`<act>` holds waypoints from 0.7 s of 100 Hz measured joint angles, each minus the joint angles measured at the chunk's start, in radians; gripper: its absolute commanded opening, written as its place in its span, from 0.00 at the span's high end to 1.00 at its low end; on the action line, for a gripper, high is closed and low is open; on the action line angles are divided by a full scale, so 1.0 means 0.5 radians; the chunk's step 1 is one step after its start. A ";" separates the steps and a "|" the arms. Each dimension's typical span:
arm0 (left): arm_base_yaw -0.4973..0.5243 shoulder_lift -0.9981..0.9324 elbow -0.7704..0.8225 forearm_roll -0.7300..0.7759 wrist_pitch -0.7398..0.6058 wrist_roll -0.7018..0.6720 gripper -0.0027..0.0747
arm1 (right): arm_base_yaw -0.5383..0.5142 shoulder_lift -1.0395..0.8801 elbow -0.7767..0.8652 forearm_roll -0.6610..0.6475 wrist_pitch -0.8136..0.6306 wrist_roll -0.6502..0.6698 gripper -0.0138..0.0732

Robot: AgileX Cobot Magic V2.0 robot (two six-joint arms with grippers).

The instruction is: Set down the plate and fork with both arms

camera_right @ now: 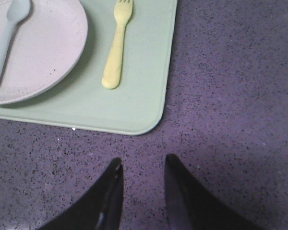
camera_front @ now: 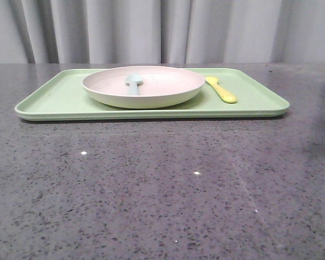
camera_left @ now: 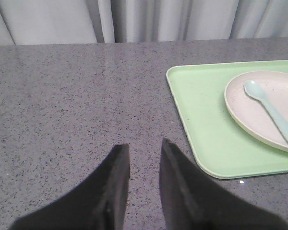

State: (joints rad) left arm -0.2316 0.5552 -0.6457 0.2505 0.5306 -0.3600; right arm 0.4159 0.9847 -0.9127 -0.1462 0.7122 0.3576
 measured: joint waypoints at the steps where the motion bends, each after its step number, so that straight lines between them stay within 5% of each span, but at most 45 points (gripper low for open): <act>1: 0.000 -0.007 0.010 0.000 0.000 0.000 0.84 | 0.000 -0.013 0.023 -0.005 -0.005 0.000 0.68; 25: 0.000 -0.123 0.118 -0.003 -0.064 0.000 0.96 | 0.000 -0.409 0.354 -0.031 -0.188 0.000 0.92; 70: 0.000 -0.277 0.252 -0.008 -0.103 0.000 0.99 | 0.000 -0.967 0.784 -0.035 -0.375 0.004 0.92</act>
State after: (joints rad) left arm -0.2316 0.4167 -0.5194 0.2466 0.4792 -0.3600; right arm 0.4159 0.5011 -0.5209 -0.1639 0.5248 0.3598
